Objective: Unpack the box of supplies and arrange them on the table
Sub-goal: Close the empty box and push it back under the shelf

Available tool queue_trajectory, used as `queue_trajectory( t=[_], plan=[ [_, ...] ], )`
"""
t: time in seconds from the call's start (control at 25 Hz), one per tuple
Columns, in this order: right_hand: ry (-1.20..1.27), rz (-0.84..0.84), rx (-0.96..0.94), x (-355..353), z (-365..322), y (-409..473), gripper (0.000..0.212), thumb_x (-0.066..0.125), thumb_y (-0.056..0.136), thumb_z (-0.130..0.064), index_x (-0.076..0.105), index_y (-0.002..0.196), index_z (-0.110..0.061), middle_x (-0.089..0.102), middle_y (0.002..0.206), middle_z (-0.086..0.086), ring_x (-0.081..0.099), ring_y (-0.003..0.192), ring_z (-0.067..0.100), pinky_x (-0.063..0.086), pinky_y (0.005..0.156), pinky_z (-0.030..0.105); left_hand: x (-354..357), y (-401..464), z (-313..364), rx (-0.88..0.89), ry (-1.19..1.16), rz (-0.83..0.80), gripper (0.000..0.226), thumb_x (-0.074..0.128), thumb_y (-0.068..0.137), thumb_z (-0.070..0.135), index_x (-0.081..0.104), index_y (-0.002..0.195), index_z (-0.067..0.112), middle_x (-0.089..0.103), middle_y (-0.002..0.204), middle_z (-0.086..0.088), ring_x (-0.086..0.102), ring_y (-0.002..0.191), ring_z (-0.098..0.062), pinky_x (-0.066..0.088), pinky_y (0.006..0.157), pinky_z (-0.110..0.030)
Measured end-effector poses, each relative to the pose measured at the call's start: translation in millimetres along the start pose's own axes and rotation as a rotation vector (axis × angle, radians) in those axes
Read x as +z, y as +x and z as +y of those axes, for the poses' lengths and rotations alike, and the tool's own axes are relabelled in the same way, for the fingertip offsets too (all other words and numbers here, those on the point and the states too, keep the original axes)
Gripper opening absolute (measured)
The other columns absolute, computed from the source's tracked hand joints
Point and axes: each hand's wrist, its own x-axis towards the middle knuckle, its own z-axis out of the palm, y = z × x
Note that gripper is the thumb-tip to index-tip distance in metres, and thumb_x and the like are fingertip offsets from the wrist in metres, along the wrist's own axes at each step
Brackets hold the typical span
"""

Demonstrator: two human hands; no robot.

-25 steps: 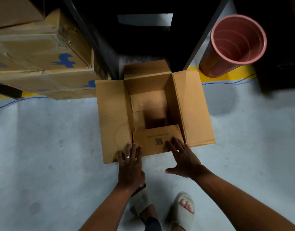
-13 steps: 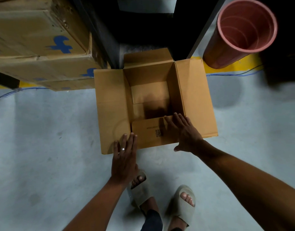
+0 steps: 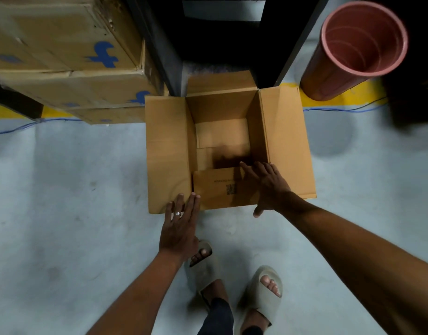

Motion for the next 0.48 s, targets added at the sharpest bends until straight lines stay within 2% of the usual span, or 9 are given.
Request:
queue_trajectory(
  t=[0.08,0.2,0.36,0.44,0.48],
  plan=[
    [0.017,0.008,-0.033,8,-3,-13,0.151,0.088,0.052,-0.063,-0.013,0.158,-0.028,0.014,0.161,0.01,0.016,0.148,0.034,0.011,0.125,0.044,2,-8,2,-0.024,-0.004,-0.03,0.116,0.08,0.061,0.045,0.026,0.157,0.008,0.024,0.164,-0.01,0.029,0.148,-0.039,0.03,0.116,-0.058],
    [0.078,0.007,-0.055,23,-9,-40,0.147,0.087,0.055,-0.063,-0.012,0.158,-0.027,0.009,0.163,0.009,0.013,0.149,0.034,0.012,0.124,0.044,13,-26,10,-0.077,-0.02,-0.078,0.123,0.064,0.07,0.07,0.003,0.16,0.014,0.003,0.168,-0.004,0.009,0.154,-0.035,0.013,0.121,-0.054],
    [0.07,-0.037,-0.033,65,-27,-75,0.15,0.079,0.054,-0.075,-0.02,0.155,-0.026,-0.005,0.167,0.008,-0.002,0.153,0.036,0.005,0.126,0.048,22,-62,31,-0.143,-0.034,-0.158,0.117,0.06,0.077,0.059,-0.015,0.157,0.017,-0.012,0.167,-0.004,-0.001,0.154,-0.035,0.007,0.121,-0.054],
    [0.075,-0.063,-0.012,86,-30,-88,0.152,0.073,0.051,-0.084,-0.025,0.154,-0.029,-0.008,0.167,0.009,-0.007,0.153,0.036,0.004,0.126,0.048,22,-79,42,-0.135,0.017,-0.233,0.115,0.053,0.079,0.055,-0.028,0.151,0.017,-0.023,0.165,-0.006,-0.009,0.154,-0.036,0.005,0.122,-0.056],
    [0.094,-0.07,-0.006,92,-30,-95,0.151,0.069,0.05,-0.087,-0.025,0.154,-0.03,-0.006,0.167,0.008,-0.006,0.153,0.035,0.004,0.126,0.047,21,-85,47,-0.135,0.012,-0.248,0.114,0.052,0.078,0.054,-0.027,0.151,0.016,-0.02,0.165,-0.008,-0.005,0.154,-0.037,0.007,0.122,-0.057]
  ],
)
